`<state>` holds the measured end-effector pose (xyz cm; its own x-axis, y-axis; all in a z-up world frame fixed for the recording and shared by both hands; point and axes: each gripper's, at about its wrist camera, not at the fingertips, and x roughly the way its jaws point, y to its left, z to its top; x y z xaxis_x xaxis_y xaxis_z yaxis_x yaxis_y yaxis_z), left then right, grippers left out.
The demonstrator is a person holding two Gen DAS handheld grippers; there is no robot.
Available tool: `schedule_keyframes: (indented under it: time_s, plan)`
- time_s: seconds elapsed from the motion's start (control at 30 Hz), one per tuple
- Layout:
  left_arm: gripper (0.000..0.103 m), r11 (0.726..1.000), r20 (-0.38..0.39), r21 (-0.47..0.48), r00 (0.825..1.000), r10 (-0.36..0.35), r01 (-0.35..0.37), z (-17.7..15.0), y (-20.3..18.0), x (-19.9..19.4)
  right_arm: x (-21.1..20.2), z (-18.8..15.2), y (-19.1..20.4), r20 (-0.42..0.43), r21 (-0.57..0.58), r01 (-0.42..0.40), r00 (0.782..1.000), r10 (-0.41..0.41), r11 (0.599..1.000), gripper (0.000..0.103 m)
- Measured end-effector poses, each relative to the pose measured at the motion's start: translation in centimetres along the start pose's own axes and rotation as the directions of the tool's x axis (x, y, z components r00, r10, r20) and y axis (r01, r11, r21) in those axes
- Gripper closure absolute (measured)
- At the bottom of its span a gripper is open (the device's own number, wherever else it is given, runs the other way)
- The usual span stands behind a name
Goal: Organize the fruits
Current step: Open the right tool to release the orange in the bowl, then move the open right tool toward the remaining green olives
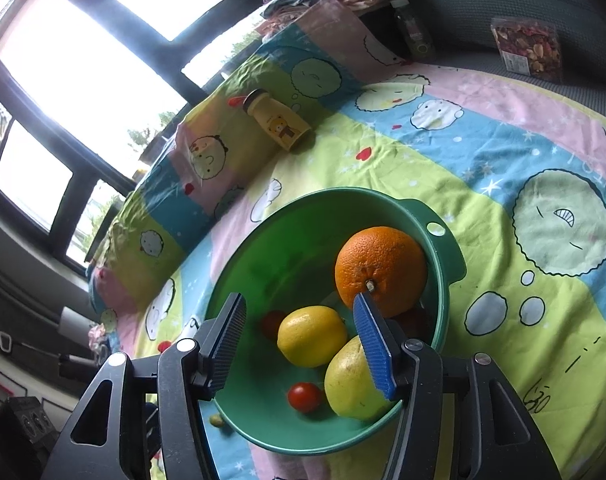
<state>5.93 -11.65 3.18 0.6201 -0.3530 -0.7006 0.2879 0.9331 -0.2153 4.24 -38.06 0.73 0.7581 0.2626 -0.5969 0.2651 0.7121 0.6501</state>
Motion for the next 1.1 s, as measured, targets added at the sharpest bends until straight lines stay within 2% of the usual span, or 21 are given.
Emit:
schedule_keyframes:
  time_s: [0.3,0.67,0.8,1.1]
  plan:
    - [0.028,0.992,-0.038,-0.118,0.999,0.037,-0.041,-1.7,4.9,0.8,0.0,-2.4,3.8,0.005,-0.126,0.02,1.0,-0.019,0.992,0.042]
    - [0.028,0.984,-0.047,-0.16,0.996,0.072,-0.078,-2.1,7.4,0.3,1.6,-6.2,8.2,-0.06,-0.266,-0.006,0.998,-0.01,0.964,0.042]
    - [0.028,0.977,-0.048,-0.195,0.996,0.076,-0.084,-2.2,8.4,0.1,2.3,-6.9,9.0,-0.096,-0.285,-0.031,0.995,0.004,0.958,0.042]
    - [0.029,0.981,-0.066,-0.18,0.996,0.064,-0.075,-2.3,8.7,1.1,2.6,-7.8,10.4,-0.127,-0.324,-0.052,0.992,0.011,0.944,0.042]
